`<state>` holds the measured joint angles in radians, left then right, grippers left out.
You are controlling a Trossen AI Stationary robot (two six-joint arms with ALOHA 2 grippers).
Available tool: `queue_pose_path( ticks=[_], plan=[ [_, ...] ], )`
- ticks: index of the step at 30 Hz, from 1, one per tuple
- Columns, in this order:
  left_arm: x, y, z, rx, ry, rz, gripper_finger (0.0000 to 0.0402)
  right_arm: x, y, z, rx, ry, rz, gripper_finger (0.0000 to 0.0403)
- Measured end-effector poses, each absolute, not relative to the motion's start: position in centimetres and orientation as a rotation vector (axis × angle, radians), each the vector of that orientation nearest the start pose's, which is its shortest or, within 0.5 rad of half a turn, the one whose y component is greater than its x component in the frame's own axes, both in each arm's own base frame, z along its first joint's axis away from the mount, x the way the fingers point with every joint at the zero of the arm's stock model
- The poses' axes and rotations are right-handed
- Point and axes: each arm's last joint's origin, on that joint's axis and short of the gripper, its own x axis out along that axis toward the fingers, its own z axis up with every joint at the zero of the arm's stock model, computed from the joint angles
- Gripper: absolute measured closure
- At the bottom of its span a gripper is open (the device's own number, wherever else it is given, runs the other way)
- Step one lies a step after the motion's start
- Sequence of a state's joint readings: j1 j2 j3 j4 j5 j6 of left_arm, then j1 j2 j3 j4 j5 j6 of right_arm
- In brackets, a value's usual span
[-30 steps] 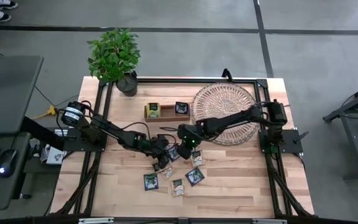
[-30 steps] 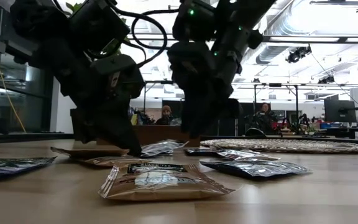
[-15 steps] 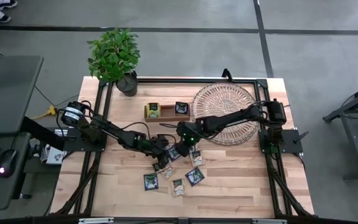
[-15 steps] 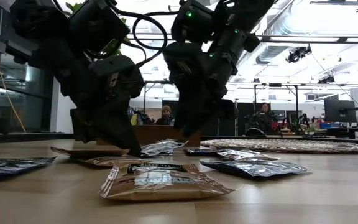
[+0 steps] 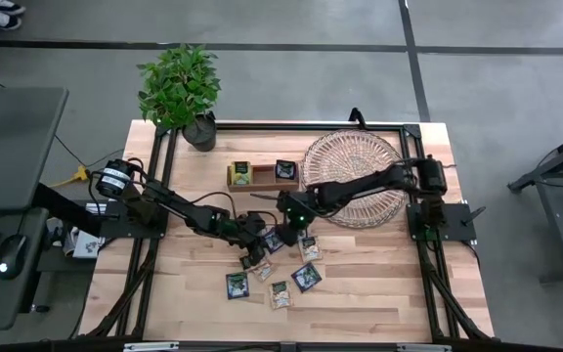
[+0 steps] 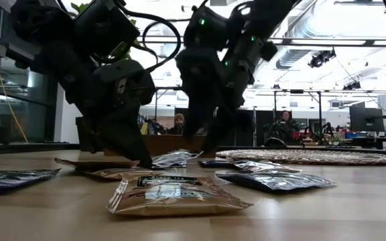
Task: Pick & Place Tea
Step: Put the blue tea bag into the right section of the wooden organizer
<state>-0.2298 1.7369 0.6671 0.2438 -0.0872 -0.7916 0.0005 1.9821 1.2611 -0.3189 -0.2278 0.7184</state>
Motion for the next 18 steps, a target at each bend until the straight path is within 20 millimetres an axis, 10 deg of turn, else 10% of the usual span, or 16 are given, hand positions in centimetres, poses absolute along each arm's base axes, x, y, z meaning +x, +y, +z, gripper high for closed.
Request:
queue_pose_path(
  ticks=[18],
  plan=[
    [29.2, -6.6, 10.7, -0.616, 0.821, 0.188, 0.0401, 40.8, 1.3, 13.1, 0.801, 1.036, -0.117, 0.0163]
  ],
)
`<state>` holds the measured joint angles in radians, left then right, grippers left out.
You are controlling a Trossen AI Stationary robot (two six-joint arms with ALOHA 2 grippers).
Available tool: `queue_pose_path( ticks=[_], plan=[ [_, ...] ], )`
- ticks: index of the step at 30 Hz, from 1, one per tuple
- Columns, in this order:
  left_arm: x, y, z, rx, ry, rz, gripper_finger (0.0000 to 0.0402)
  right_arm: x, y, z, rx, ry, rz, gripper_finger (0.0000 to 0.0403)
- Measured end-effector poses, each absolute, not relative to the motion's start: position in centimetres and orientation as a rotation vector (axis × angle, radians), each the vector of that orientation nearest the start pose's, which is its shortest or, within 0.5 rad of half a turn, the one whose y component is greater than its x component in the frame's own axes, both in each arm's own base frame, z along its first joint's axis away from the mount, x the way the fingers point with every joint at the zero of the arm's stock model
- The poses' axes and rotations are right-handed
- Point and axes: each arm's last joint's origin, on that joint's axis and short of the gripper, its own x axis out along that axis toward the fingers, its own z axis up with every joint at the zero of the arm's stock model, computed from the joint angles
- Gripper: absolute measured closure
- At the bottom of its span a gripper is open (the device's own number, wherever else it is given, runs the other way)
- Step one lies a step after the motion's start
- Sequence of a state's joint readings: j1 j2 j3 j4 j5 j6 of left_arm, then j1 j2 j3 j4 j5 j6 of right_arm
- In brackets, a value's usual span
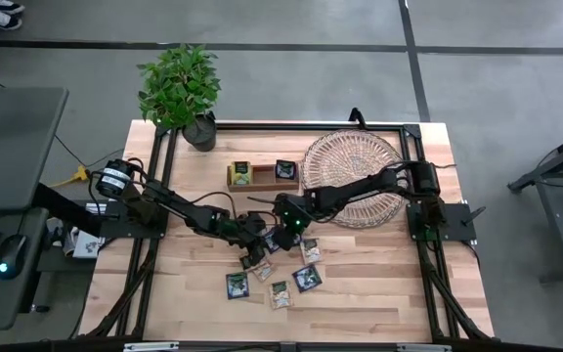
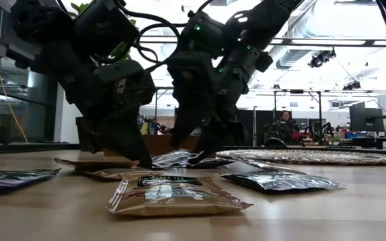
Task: Pick & Place Tea
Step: Put the blue tea bag into the right section of the wooden organizer
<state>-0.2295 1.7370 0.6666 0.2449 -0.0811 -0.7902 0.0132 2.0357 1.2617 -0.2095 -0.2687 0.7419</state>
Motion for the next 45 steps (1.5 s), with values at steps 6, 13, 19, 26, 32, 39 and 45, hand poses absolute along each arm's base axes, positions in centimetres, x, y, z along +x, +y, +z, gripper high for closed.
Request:
queue_pose_path(
  ticks=[6, 13, 19, 26, 32, 39, 45],
  plan=[
    [29.2, -6.6, 10.7, -0.617, 0.821, 0.188, 0.0401, 40.8, 1.2, 13.1, 0.805, 1.043, -0.123, 0.0232],
    [29.2, -6.6, 10.7, -0.618, 0.823, 0.183, 0.0401, 40.6, 1.0, 12.9, 0.814, 1.070, -0.114, 0.0338],
    [29.2, -6.6, 10.7, -0.619, 0.825, 0.174, 0.0401, 40.6, 0.9, 13.0, 0.811, 1.075, -0.077, 0.0394],
    [29.2, -6.7, 10.7, -0.639, 0.839, 0.131, 0.0400, 40.6, 1.0, 13.0, 0.805, 1.080, -0.051, 0.0401],
    [29.1, -6.1, 12.4, -0.659, 0.818, 0.044, 0.0400, 40.5, 1.0, 13.0, 0.802, 1.087, -0.047, 0.0402],
    [28.3, -4.3, 14.6, -0.600, 0.801, 0.076, 0.0400, 40.4, 1.0, 12.9, 0.784, 1.100, -0.046, 0.0402],
    [27.2, -3.8, 15.1, -0.547, 0.858, 0.140, 0.0400, 39.9, 1.0, 15.0, 0.770, 1.071, -0.027, 0.0403]
  ],
)
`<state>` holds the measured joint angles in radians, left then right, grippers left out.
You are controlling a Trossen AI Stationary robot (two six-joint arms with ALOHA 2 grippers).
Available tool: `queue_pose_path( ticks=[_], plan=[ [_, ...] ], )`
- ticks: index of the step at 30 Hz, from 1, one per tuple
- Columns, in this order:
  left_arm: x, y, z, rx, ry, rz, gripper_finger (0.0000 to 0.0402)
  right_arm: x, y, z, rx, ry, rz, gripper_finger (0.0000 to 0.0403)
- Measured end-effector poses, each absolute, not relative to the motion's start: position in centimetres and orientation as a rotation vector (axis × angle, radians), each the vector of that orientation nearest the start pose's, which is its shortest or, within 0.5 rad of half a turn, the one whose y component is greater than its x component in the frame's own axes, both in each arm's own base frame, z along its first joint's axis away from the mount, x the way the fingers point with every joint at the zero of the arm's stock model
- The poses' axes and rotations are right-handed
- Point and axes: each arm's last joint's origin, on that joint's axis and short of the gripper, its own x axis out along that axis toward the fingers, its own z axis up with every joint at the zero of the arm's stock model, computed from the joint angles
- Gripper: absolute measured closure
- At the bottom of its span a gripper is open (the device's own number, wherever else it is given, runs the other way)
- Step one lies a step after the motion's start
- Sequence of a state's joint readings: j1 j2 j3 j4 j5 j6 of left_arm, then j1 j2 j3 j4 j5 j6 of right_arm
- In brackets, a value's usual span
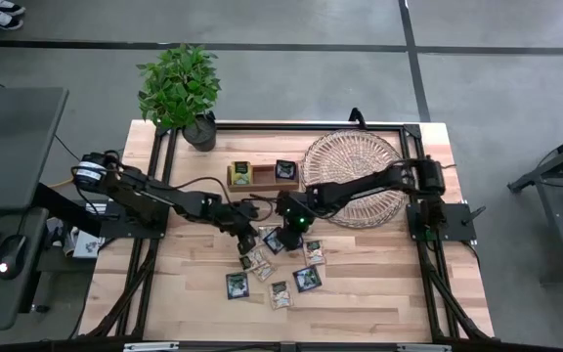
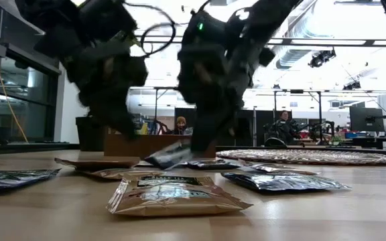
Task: Pick & Place Tea
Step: Put the blue tea bag into the right section of the wooden organizer
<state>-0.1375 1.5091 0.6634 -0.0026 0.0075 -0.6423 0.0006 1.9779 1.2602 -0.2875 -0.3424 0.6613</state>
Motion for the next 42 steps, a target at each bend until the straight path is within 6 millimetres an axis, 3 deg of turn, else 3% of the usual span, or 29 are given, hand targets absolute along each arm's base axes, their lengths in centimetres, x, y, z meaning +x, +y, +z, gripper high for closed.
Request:
queue_pose_path(
  ticks=[6, 11, 17, 22, 28, 33, 37, 42],
  plan=[
    [27.2, -3.9, 15.1, -0.520, 0.879, 0.089, 0.0401, 38.5, 0.4, 19.8, 0.694, 0.980, 0.019, 0.0403],
    [27.2, -3.9, 15.1, -0.516, 0.876, 0.089, 0.0401, 35.7, -0.9, 23.7, 0.568, 0.979, -0.018, 0.0403],
    [27.2, -4.0, 15.1, -0.505, 0.874, 0.056, 0.0401, 32.0, -3.2, 26.9, 0.447, 1.013, -0.097, 0.0403],
    [26.6, -3.9, 14.2, -0.543, 0.829, 0.056, 0.0401, 30.7, -4.8, 29.4, 0.342, 1.078, -0.166, 0.0403],
    [25.7, -3.9, 13.1, -0.655, 0.739, 0.005, 0.0401, 31.5, -6.5, 32.8, 0.136, 1.105, -0.193, 0.0403],
    [25.1, -3.9, 12.8, -0.709, 0.664, -0.027, 0.0401, 33.2, -7.6, 34.0, -0.043, 1.152, -0.180, 0.0403],
    [24.3, -3.7, 13.1, -0.734, 0.613, -0.042, 0.0401, 35.3, -8.3, 33.5, -0.164, 1.205, -0.150, 0.0403],
    [23.5, -3.6, 13.1, -0.747, 0.567, -0.056, 0.0401, 38.0, -9.6, 31.4, -0.279, 1.272, -0.140, 0.0403]
  ],
)
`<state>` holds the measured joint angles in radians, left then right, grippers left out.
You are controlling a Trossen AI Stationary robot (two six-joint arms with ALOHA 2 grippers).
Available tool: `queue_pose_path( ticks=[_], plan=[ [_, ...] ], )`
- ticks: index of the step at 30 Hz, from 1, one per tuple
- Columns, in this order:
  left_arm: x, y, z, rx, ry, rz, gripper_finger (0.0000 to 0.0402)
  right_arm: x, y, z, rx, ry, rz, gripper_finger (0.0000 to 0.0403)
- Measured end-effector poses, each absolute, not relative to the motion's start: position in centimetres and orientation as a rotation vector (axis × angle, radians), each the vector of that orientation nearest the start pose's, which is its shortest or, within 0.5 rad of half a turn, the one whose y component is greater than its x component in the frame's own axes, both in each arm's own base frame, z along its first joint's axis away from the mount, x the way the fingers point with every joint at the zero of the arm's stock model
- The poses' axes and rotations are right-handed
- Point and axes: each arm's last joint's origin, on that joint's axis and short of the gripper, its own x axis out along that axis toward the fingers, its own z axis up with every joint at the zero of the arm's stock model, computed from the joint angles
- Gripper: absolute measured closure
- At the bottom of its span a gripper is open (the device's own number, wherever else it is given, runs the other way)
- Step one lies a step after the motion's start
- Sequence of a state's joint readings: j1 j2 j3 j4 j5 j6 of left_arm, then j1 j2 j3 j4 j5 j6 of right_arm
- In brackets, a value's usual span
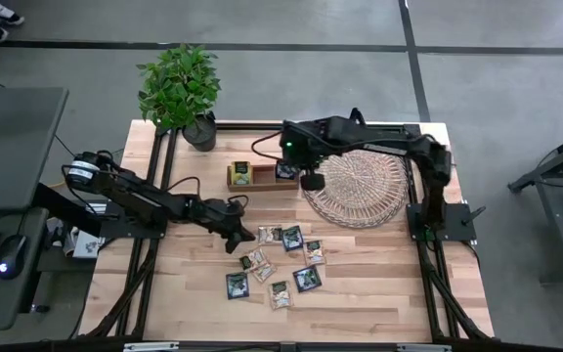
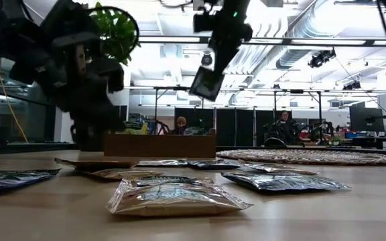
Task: Pick & Place Tea
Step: Put the blue tea bag into the right section of the wooden organizer
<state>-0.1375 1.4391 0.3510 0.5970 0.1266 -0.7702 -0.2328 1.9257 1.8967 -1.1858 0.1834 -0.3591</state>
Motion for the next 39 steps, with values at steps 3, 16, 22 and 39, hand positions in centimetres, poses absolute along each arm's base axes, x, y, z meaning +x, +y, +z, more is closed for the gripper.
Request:
queue_pose_path(
  ticks=[3, 16, 22, 39],
  plan=[
    [23.3, -3.6, 13.4, -0.764, 0.522, -0.097, 0.0401, 39.3, -10.2, 29.8, -0.352, 1.309, -0.134, 0.0403],
    [23.2, -3.7, 13.5, -0.772, 0.500, -0.129, 0.0401, 42.0, -12.0, 25.4, -0.443, 1.340, -0.084, 0.0403],
    [23.2, -3.7, 13.5, -0.772, 0.500, -0.129, 0.0401, 42.1, -12.3, 24.8, -0.463, 1.363, -0.079, 0.0403],
    [23.2, -3.7, 13.5, -0.771, 0.505, -0.127, 0.0401, 41.9, -12.3, 24.7, -0.440, 1.370, -0.051, 0.0402]
  ],
)
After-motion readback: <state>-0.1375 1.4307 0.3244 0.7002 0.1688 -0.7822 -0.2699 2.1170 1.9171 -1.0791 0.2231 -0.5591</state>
